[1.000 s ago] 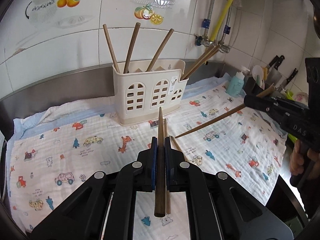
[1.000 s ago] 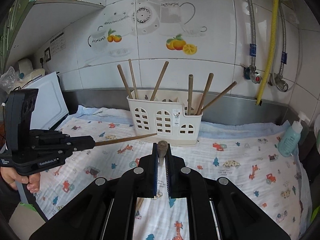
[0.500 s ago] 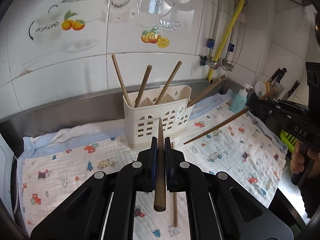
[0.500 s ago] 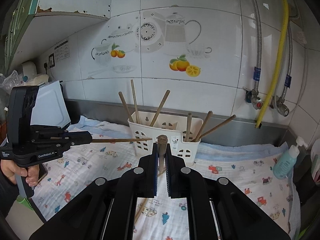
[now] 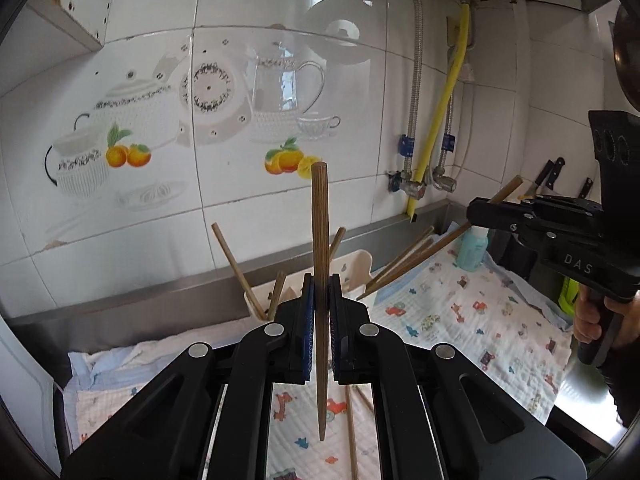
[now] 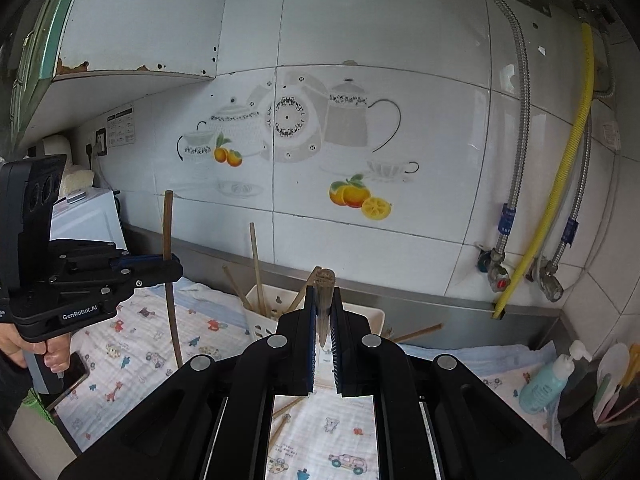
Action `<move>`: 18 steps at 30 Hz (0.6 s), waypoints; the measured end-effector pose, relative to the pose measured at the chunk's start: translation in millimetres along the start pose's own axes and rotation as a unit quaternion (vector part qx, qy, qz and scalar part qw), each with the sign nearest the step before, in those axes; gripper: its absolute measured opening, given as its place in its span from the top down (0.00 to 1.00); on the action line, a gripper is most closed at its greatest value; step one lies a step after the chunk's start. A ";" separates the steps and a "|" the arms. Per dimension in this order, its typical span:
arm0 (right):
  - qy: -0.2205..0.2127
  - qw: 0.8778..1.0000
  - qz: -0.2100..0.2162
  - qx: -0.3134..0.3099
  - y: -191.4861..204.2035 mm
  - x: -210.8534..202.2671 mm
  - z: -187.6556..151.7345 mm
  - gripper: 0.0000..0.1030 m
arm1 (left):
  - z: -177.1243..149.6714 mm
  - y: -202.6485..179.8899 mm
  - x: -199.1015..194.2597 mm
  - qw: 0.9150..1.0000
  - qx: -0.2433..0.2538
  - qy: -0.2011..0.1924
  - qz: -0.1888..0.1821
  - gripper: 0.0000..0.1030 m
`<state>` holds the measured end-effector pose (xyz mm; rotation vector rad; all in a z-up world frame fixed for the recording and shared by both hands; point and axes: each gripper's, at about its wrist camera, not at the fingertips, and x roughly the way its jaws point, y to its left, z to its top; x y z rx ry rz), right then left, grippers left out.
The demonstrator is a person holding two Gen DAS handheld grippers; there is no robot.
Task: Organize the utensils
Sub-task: 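Carry the chopstick in the right gripper into the caddy while the left gripper does the same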
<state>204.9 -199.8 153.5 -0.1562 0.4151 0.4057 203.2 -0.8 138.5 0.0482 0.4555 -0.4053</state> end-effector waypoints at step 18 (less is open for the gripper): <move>0.019 1.000 -0.017 -0.013 -25.2 36.4 39.1 0.94 | 74.6 13.7 46.3 0.994 -0.015 -0.091 0.054 0.95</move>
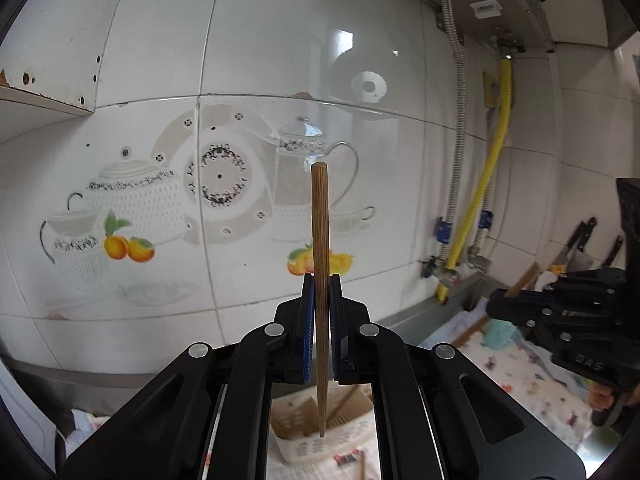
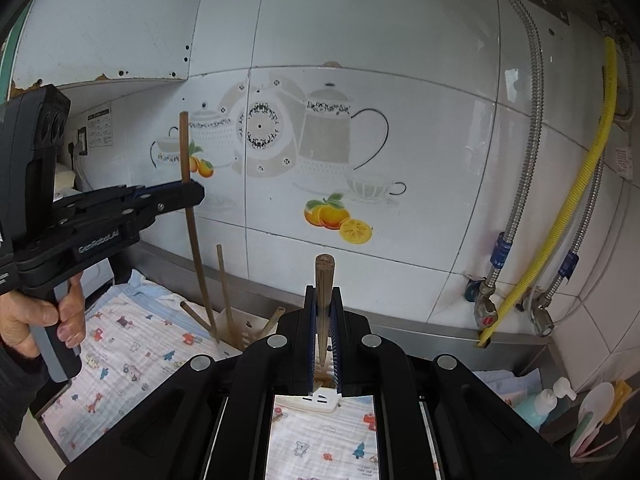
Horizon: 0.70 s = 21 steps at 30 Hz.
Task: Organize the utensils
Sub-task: 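Carry the chopstick in the right gripper into the caddy while the left gripper does the same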
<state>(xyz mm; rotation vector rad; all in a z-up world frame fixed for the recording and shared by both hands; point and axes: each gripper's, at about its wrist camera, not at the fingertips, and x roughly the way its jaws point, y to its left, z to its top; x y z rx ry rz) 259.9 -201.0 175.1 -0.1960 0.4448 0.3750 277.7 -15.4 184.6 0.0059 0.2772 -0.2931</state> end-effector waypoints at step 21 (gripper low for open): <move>0.052 0.998 0.008 0.021 -13.2 53.6 -27.9 0.74 | -39.1 26.7 53.7 0.997 -0.034 0.068 0.012 0.92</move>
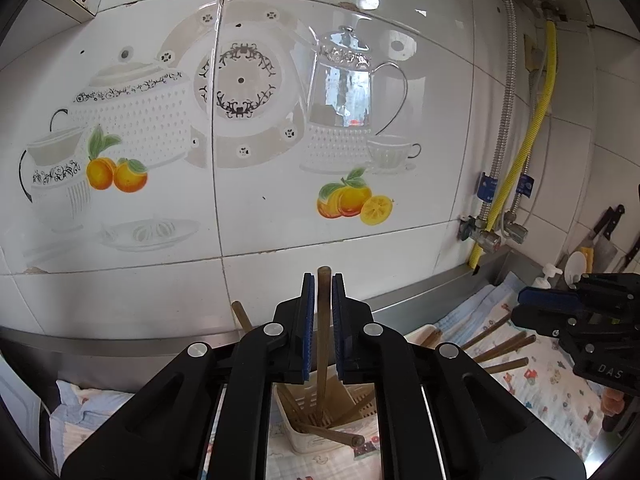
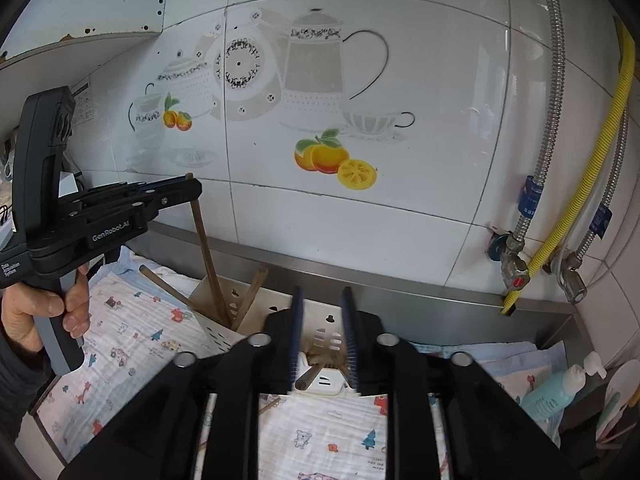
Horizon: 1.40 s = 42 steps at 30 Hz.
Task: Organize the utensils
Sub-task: 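Open both grippers and return them over the last chopsticks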
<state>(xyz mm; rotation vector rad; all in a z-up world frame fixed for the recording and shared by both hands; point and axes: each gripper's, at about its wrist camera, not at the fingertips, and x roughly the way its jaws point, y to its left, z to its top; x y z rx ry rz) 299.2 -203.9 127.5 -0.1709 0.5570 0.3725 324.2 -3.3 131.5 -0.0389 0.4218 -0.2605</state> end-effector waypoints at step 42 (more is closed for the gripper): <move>0.083 0.995 -0.030 0.054 135.8 -40.5 -248.7 0.12 | -206.7 39.0 -145.2 0.994 -0.049 0.070 0.063 0.27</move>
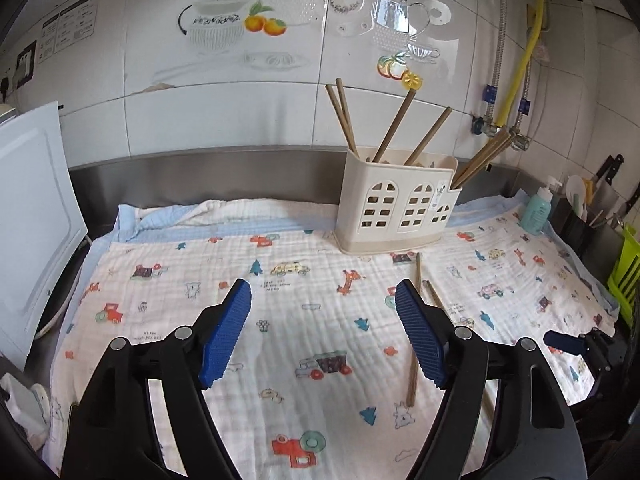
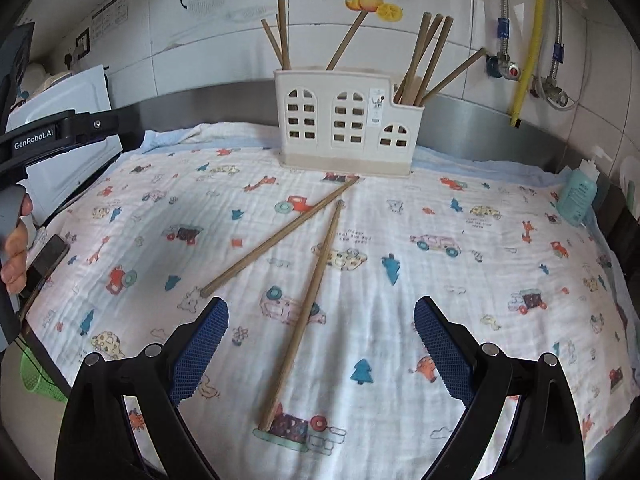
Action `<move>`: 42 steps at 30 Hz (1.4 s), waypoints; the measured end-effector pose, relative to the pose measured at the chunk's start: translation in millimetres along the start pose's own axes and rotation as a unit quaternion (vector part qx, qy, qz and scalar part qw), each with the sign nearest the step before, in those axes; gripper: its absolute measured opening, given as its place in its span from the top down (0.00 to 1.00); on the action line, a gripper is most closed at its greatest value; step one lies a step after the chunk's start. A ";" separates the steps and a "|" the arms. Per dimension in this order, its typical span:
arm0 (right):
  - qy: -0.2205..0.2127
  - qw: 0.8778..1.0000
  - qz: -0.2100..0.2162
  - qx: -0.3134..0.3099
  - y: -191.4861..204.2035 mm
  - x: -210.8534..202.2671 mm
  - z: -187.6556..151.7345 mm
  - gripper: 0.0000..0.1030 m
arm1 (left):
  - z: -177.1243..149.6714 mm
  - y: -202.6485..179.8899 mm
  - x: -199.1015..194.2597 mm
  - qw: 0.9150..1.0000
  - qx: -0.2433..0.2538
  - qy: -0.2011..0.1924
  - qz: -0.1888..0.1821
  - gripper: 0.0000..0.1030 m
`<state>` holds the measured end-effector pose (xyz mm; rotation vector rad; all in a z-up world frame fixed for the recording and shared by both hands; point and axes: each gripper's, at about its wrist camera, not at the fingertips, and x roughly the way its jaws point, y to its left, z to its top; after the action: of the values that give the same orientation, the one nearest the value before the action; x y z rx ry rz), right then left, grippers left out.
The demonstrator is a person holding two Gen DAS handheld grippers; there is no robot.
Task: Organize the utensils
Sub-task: 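Open both grippers and return them over the last chopsticks, then close the right gripper on a chopstick while the left gripper closes on another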
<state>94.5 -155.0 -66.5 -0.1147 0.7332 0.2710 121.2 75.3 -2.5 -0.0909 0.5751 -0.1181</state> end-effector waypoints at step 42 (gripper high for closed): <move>0.069 0.996 0.013 0.053 9.9 36.7 -23.5 0.91 | -39.5 -4.7 18.2 0.999 -0.002 0.045 -0.031 0.25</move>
<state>102.6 -142.7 -108.6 -0.0231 0.8848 0.2496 114.4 66.0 -44.7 -0.1088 0.6622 -0.1823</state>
